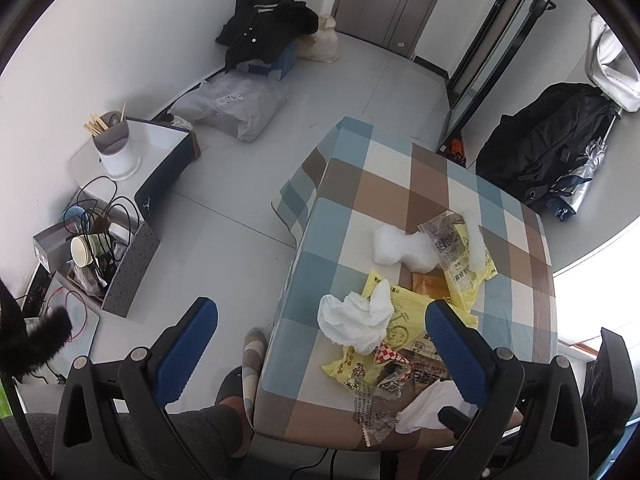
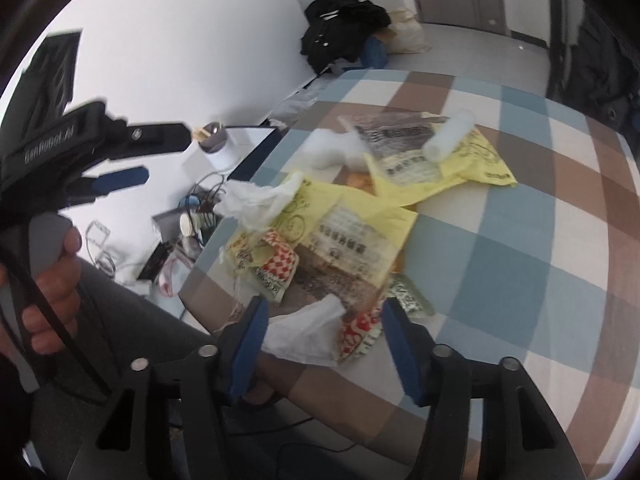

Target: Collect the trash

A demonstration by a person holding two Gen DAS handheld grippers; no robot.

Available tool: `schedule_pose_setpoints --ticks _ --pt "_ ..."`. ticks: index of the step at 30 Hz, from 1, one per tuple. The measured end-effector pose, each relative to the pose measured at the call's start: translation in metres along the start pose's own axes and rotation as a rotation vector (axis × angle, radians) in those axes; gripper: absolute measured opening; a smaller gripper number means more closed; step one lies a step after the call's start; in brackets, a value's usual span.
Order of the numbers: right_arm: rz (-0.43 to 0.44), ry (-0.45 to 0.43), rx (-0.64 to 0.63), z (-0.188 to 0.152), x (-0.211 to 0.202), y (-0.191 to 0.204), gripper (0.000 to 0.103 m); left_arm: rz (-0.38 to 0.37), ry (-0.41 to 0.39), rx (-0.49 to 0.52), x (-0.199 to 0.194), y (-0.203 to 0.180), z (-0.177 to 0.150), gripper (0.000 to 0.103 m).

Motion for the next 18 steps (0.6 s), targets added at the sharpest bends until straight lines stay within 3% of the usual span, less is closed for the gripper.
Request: schedule_pose_setpoints --ticks 5,9,12,18 --pt "-0.035 0.003 -0.153 -0.007 0.007 0.020 0.052 0.024 0.001 0.010 0.004 0.008 0.000 0.102" --pt "-0.092 0.015 -0.251 -0.015 0.012 0.029 0.033 0.025 0.007 -0.014 0.005 0.014 0.000 0.102" --pt "-0.108 0.058 -0.267 -0.020 0.021 0.028 0.013 0.020 -0.001 -0.026 0.003 0.013 0.001 0.102" --pt "-0.099 0.013 -0.245 -0.019 0.011 0.027 0.005 -0.004 0.009 -0.037 0.005 0.011 0.000 0.102"
Point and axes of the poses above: each gripper's, at about its wrist camera, not at the fingertips, and x roughly the way its jaws point, y to its left, z to its top, the point moved 4 cm from there along x, roughly the way its jaws point, and after that the axes turned 9 degrees about -y, right-handed, at the moved point
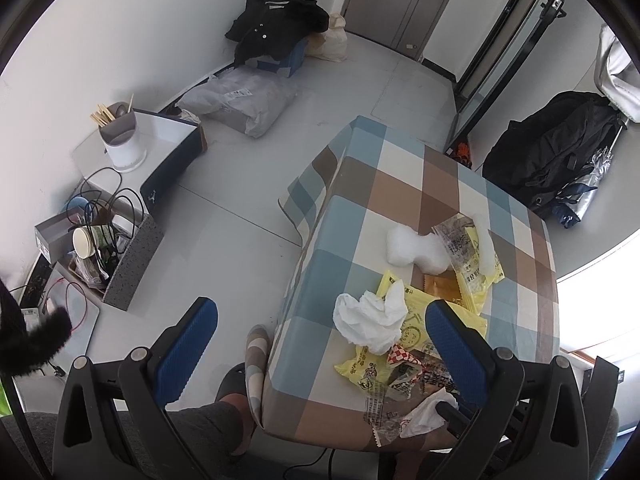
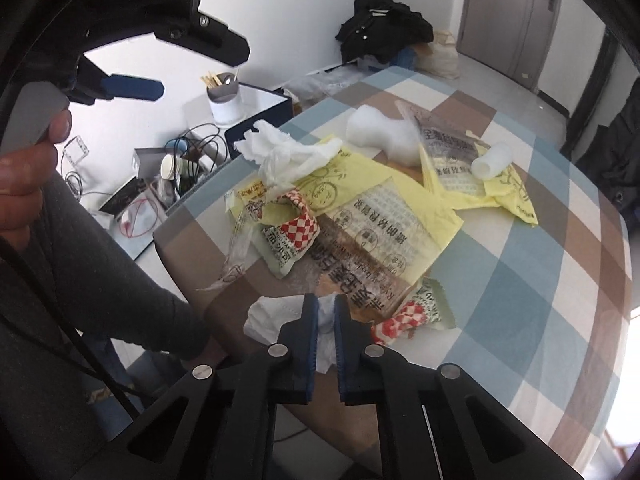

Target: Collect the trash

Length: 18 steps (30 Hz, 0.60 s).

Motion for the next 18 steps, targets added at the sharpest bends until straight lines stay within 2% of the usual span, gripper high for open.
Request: schedule_pose_setpoints --ticks 8,13,16,18 --pt "0.059 -0.078 0.139 0.007 -0.025 -0.011 0.004 -0.050 0.087 -0.126 0.018 0.008 -0.007 0.102" --pt "0.058 -0.130 0.167 0.011 -0.040 -0.020 0.004 0.006 0.094 -0.011 0.031 -0.009 -0.010 0.102" --pt "0.063 -0.146 0.198 0.013 -0.044 -0.030 0.004 0.014 0.107 0.063 0.039 -0.017 -0.016 0.100" --pt "0.067 -0.159 0.219 0.014 -0.047 -0.037 0.004 0.006 0.132 0.092 0.045 -0.022 -0.021 0.087"
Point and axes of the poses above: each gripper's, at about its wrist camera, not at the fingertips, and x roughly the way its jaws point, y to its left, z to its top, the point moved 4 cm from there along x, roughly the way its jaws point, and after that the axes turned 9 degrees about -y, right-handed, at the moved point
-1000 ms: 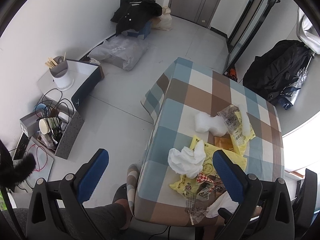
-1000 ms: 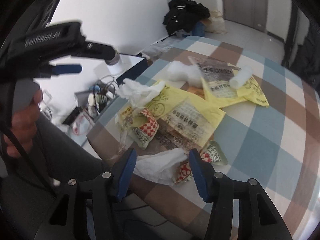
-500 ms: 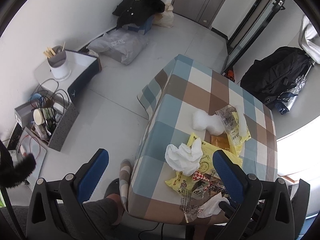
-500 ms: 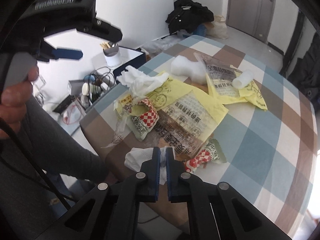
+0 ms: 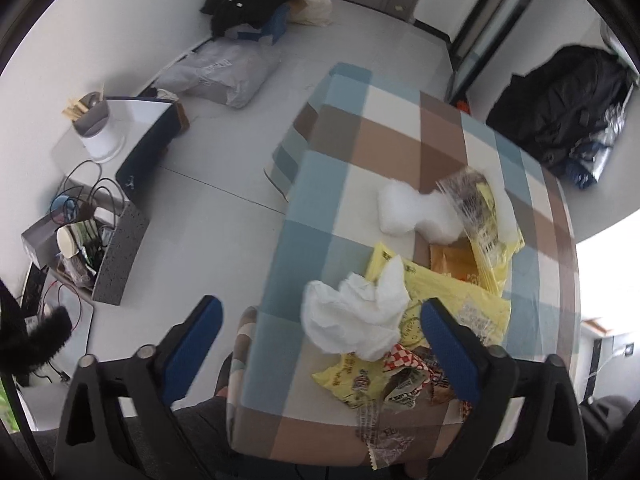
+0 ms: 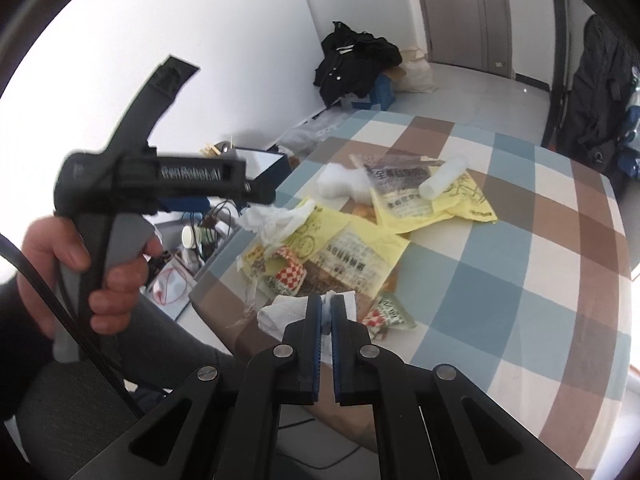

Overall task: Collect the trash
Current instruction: 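Carry the white tissue in the left gripper over the white trash bin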

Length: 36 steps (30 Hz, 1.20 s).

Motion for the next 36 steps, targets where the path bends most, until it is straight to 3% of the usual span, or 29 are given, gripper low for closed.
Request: schedule_pose_setpoints --ticks 4,7,9,14,22,28,33,36 --pt "0.007 -0.010 0.024 0.004 -0.005 -0.009 0.004 -0.024 0.044 0.054 0.009 -0.017 -0.003 0.070" --pt "0.000 -0.022 0.025 0.005 -0.010 -0.012 0.004 -0.011 0.029 0.099 0.004 -0.023 -0.002 0.050" --pt "0.000 -0.027 0.028 0.004 -0.012 -0.014 0.004 -0.013 0.030 0.117 0.001 -0.023 -0.005 0.031" --pt "-0.008 -0.037 0.029 0.003 -0.018 -0.016 0.004 -0.009 0.025 0.116 -0.001 -0.022 -0.007 0.007" --pt "-0.033 -0.086 0.054 0.004 -0.038 -0.023 0.004 -0.045 -0.020 0.101 -0.009 -0.033 -0.001 0.004" --pt "-0.053 -0.142 0.099 0.008 -0.062 -0.033 0.004 -0.100 -0.100 0.062 -0.034 -0.039 0.005 0.004" --pt "-0.074 -0.221 0.146 0.021 -0.106 -0.047 0.004 -0.174 -0.190 0.086 -0.072 -0.064 0.013 0.004" --pt "-0.113 -0.305 0.175 0.035 -0.149 -0.063 0.004 -0.246 -0.230 0.131 -0.098 -0.098 0.018 0.004"
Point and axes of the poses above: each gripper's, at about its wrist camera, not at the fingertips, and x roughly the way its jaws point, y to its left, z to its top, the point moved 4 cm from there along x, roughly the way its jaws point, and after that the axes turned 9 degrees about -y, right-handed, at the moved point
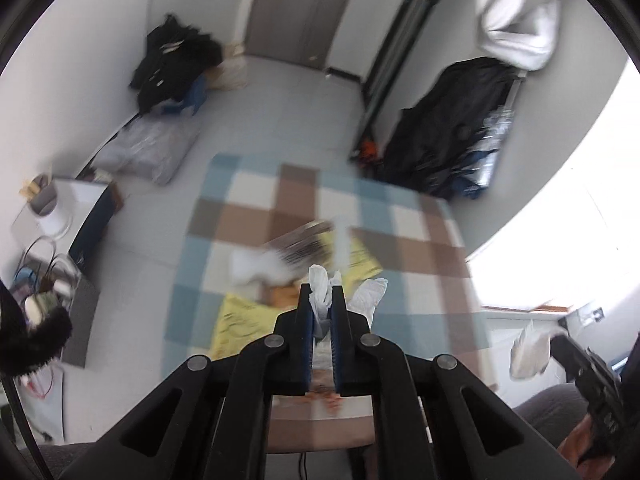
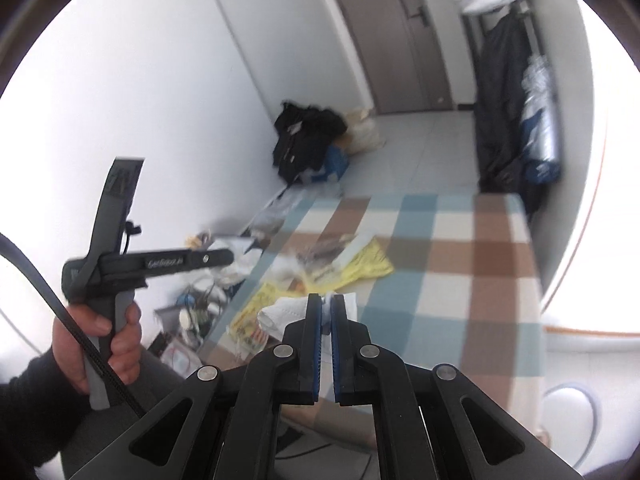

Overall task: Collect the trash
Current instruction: 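Carry the white tissue in the left gripper over the white trash bin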

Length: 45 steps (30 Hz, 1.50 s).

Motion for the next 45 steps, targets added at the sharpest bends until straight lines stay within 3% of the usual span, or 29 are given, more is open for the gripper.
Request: schedule_pose_setpoints --ticks 5,10,16,20,24,28,36,45 --pt "-0.101 -0.156 0.027 0.049 -0.078 -0.038 0.004 -0.151 -0.046 0.113 -0.012 -0.092 0.020 0.004" --pt "-0.300 -0.251 0.038 0.068 -0.153 -0.097 0.004 -0.248 -0.035 0.277 0.002 -0.192 0.016 0.004" --pt "-0.486 -0.245 0.134 0.041 -0.199 -0.174 0.004 -0.377 0.028 0.460 0.035 -0.291 -0.019 0.004" --pt "-0.593 -0.181 0.214 0.001 -0.204 -0.227 0.004 -0.432 0.123 0.541 0.068 -0.333 -0.049 0.004" --pt "-0.636 -0.106 0.307 -0.045 -0.192 -0.268 0.004 -0.448 0.189 0.599 0.092 -0.351 -0.067 0.004" --pt "-0.655 -0.002 0.355 -0.093 -0.165 -0.296 0.004 -0.462 0.319 0.617 0.128 -0.362 -0.091 0.004" --pt "-0.590 0.130 0.513 -0.160 -0.105 -0.338 0.004 -0.390 0.577 0.609 0.194 -0.365 -0.145 0.004" --pt "-0.555 0.265 0.677 -0.225 -0.066 -0.375 0.007 -0.290 0.742 0.646 0.233 -0.371 -0.180 0.004"
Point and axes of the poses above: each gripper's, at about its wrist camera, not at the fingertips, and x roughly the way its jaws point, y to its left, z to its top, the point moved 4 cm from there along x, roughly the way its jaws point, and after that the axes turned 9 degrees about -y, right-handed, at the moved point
